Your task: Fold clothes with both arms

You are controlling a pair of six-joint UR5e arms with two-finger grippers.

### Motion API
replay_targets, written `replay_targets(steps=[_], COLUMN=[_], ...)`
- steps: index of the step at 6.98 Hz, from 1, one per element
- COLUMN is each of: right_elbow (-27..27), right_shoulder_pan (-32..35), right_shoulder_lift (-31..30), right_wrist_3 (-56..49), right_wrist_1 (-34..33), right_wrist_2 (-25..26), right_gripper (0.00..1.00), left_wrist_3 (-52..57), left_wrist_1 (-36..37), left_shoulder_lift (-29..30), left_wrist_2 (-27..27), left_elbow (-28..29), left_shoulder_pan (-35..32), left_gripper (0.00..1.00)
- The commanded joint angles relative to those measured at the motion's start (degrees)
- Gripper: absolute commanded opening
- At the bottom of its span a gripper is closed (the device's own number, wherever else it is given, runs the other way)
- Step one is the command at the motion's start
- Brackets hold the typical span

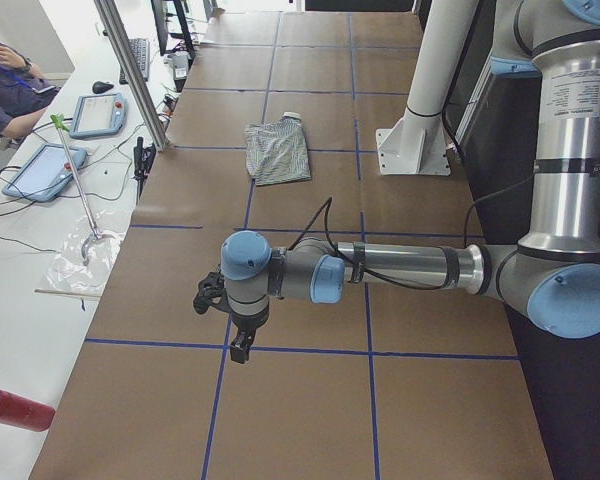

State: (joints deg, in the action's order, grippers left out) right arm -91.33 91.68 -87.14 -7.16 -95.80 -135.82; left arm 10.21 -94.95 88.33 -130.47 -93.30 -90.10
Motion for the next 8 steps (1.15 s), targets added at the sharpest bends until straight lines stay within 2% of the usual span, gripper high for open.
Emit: replay_targets(steps=[1, 4, 5, 6, 8], right_elbow=[0.3, 0.3, 0.2, -0.1, -0.3], right_shoulder_pan=[-1.2, -1.2, -1.2, -1.2, -1.2], right_shoulder_lift=[0.0, 0.0, 0.1, 0.1, 0.1], right_wrist_3=[0.8, 1.9, 2.1, 2.1, 2.1], right_wrist_1=[1.7, 1.8, 1.8, 1.7, 1.8], right_wrist_2=[1.2, 0.9, 0.7, 0.6, 0.2], right_gripper=[1.0, 1.0, 1.0, 1.0, 1.0], left_wrist_3=[-0.1, -2.5, -10.2, -13.6, -13.6], left_wrist_1=[-0.1, 0.0, -0.1, -0.3, -0.4], left_shoulder_lift=[0.0, 0.0, 0.4, 0.5, 0.5], left_wrist_2=[0.0, -0.1, -0.1, -0.1, -0.1], left_elbow=[0.0, 0.5, 0.5, 0.6, 0.9], left_shoulder_pan=[0.0, 0.0, 0.1, 0.1, 0.1], left_gripper=[1.0, 1.0, 1.0, 1.0, 1.0])
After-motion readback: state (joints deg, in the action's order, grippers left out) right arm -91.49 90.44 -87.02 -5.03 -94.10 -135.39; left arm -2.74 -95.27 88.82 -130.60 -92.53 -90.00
